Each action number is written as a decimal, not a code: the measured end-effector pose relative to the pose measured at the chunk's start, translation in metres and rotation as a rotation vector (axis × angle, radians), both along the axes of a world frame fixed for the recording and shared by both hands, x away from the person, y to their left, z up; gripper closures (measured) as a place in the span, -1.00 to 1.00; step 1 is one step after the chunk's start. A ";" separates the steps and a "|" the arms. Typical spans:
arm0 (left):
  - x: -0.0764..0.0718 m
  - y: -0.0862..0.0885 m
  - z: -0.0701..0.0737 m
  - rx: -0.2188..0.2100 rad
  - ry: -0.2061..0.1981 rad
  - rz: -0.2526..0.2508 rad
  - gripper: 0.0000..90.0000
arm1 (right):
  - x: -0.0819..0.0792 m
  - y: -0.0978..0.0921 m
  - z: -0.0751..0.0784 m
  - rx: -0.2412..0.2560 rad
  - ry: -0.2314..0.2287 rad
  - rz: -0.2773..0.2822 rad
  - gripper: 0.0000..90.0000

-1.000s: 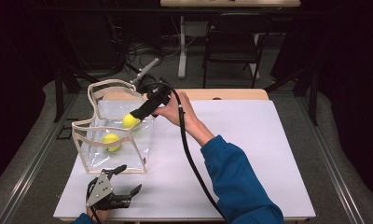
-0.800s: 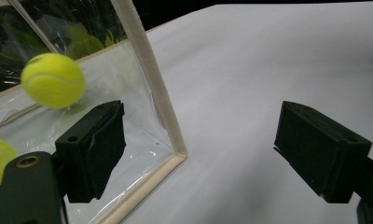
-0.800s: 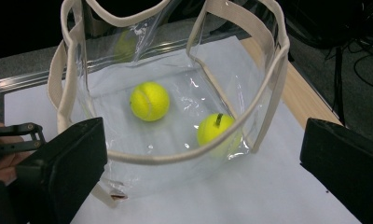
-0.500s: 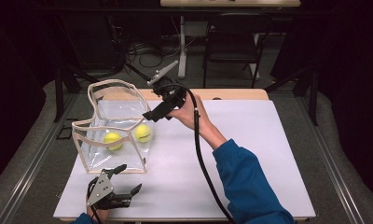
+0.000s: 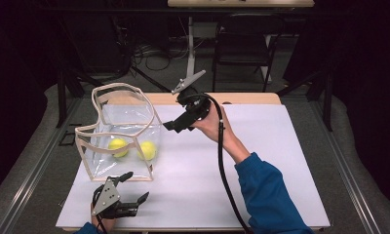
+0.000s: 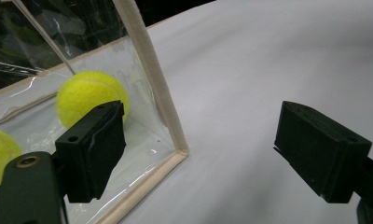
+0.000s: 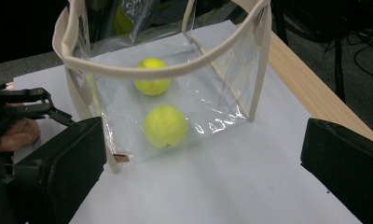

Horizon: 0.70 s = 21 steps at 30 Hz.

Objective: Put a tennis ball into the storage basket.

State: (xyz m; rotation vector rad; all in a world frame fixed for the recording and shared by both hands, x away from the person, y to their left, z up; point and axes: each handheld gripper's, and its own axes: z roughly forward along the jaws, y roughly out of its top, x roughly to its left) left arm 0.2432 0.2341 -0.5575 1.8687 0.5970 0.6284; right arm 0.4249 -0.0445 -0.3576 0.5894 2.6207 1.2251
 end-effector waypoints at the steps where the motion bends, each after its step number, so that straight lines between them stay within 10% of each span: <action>1: 0.000 0.000 0.000 0.001 0.000 0.000 -0.64 | -0.001 -0.002 -0.002 -0.003 0.003 -0.005 -1.00; 21: -0.001 0.001 0.000 -0.002 -0.002 -0.004 -0.64 | -0.019 -0.038 -0.042 -0.041 0.003 -0.047 -1.00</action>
